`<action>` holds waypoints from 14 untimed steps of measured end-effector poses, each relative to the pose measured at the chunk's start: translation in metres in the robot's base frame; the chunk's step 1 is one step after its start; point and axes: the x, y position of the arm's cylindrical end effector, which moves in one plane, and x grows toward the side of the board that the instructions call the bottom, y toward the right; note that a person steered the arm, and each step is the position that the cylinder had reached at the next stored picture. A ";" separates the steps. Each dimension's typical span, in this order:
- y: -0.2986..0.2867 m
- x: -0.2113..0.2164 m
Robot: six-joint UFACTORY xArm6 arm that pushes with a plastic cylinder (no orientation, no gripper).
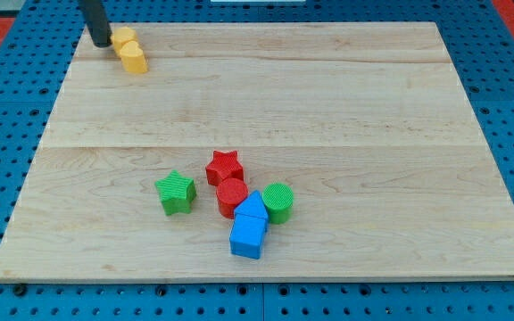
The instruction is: Push the yellow heart to the top of the green circle
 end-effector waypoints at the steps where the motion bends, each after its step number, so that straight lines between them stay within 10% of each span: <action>1: 0.036 0.056; 3: 0.001 0.054; 7: 0.169 0.059; 10: 0.244 0.187; 14: 0.325 0.109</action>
